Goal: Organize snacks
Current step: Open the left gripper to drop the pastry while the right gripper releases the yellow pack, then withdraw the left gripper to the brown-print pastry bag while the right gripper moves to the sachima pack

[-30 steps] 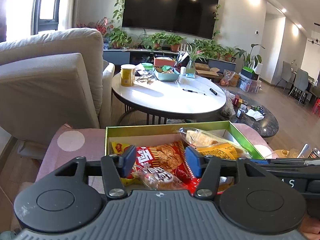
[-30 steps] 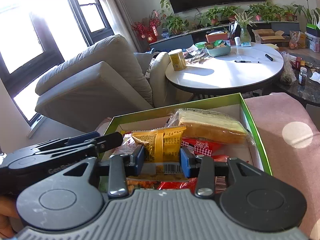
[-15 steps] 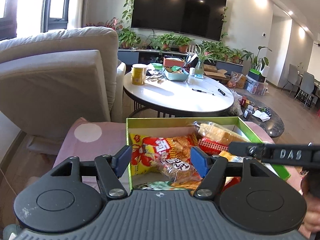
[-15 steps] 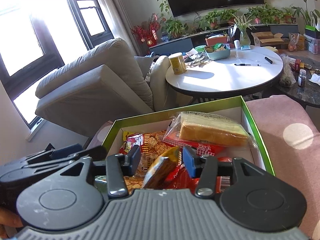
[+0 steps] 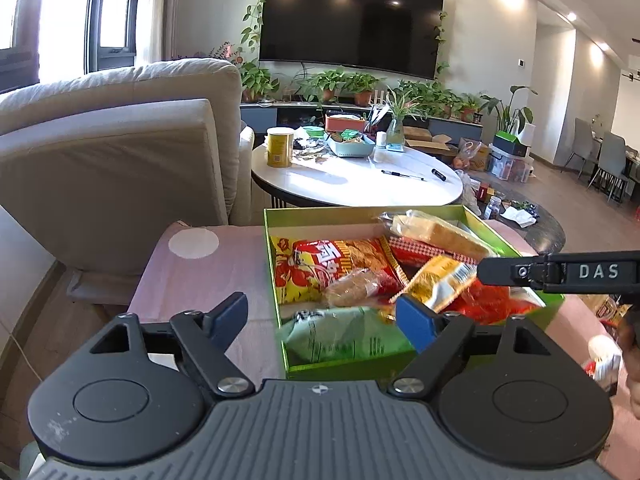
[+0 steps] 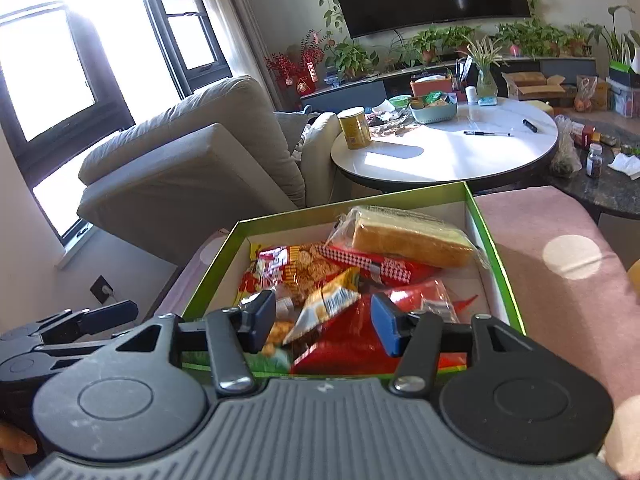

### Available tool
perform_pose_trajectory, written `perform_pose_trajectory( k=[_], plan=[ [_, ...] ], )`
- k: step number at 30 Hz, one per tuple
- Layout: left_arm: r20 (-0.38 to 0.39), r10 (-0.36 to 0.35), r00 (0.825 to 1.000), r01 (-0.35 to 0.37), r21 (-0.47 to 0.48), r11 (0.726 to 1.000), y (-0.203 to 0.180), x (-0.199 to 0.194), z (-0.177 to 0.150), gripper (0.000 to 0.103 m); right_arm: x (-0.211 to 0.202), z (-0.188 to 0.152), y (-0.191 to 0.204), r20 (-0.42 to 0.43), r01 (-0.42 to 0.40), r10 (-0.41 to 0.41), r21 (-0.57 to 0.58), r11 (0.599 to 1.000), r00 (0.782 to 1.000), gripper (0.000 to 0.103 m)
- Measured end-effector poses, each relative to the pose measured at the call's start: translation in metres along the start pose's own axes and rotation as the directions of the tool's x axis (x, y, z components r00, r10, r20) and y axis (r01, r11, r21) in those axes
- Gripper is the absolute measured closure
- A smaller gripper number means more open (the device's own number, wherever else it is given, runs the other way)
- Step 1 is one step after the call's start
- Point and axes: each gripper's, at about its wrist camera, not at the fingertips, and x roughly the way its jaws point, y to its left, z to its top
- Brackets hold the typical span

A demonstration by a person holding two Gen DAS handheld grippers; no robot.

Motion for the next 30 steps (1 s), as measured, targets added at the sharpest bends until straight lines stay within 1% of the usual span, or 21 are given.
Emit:
perform_pose_trajectory(
  k=[5,8,15,17,20,23,30],
  plan=[
    [0.003,0.006,1.000,-0.006,0.005,1.000,-0.001,-0.014,-0.008,0.020,-0.015,-0.010,0.001,0.006,-0.008,0.008,-0.008,1.000,1.000,0.038],
    [0.003,0.012,1.000,-0.012,0.002,1.000,0.000,-0.024,-0.013,0.019,-0.021,-0.014,0.002,0.011,-0.008,0.009,-0.009,1.000,1.000,0.038],
    [0.010,0.057,0.998,-0.056,-0.033,0.998,0.015,-0.058,-0.031,0.014,-0.039,-0.023,0.005,0.028,-0.015,0.015,0.007,1.000,1.000,0.038],
    [0.004,0.077,0.997,-0.077,-0.020,0.997,0.019,-0.066,-0.039,0.011,-0.044,-0.027,0.010,0.031,-0.019,0.019,0.000,1.000,0.999,0.038],
    [-0.010,0.101,0.995,-0.101,0.022,0.995,0.022,-0.077,-0.052,0.011,-0.050,-0.033,0.016,0.030,-0.025,0.026,-0.014,1.000,0.999,0.038],
    [-0.040,0.089,0.995,-0.087,0.046,0.995,0.026,-0.084,-0.067,0.010,-0.055,-0.041,0.020,0.024,-0.032,0.032,-0.020,0.999,0.999,0.038],
    [-0.113,0.057,0.992,-0.051,0.055,0.997,0.027,-0.090,-0.101,0.010,-0.062,-0.057,0.027,-0.008,-0.028,0.028,-0.024,0.999,1.000,0.038]
  ],
)
